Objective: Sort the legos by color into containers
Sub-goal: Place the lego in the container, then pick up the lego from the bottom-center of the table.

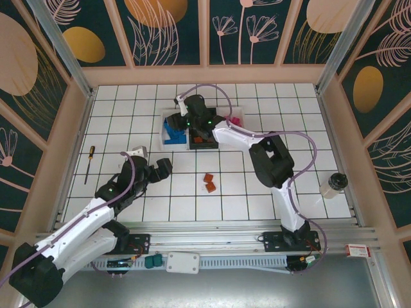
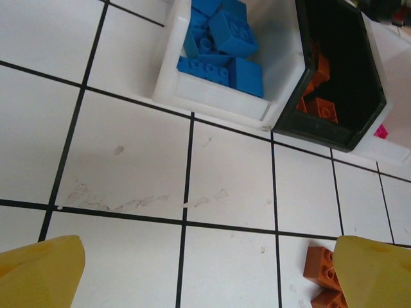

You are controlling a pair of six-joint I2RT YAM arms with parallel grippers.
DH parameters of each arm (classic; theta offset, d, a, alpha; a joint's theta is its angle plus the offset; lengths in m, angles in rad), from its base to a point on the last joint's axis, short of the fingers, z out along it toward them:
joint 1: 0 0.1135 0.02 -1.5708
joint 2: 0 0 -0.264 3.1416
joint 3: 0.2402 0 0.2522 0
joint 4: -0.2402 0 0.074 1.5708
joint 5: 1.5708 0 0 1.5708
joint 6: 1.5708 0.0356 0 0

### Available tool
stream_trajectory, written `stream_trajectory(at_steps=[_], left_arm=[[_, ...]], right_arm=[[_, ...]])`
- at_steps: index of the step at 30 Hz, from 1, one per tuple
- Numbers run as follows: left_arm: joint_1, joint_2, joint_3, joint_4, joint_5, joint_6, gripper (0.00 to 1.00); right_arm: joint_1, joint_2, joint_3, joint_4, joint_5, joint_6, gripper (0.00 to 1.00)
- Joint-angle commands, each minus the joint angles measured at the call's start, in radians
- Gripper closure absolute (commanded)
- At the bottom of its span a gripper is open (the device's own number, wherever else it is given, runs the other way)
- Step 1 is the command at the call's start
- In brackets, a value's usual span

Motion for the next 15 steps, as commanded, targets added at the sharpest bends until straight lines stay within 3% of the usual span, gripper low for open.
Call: stream_trajectory(at_steps=[1, 5, 8, 15], left_arm=[[-0.011, 0.022, -0.002, 0.028, 0.049, 0.003, 0.01], [-0.024, 0.048, 0.005, 0.045, 0.056, 0.007, 0.01], [-0.026, 0.060, 0.015, 0.055, 0.055, 0.012, 0.01], [-0.025, 0.081, 0.005, 0.117, 0.059, 0.015, 0.01]], right_arm=[[-0.023, -0.023, 0.061, 0.028, -0.048, 0.052, 0.33], [-0.025, -0.099, 0.020, 0.051, -0.053, 0.047, 0.30], [-0.022, -0.215, -0.106, 0.076, -0.055, 0.044, 0.29], [0.039, -0.594, -0.675, 0.120, 0.001, 0.050, 0.28]])
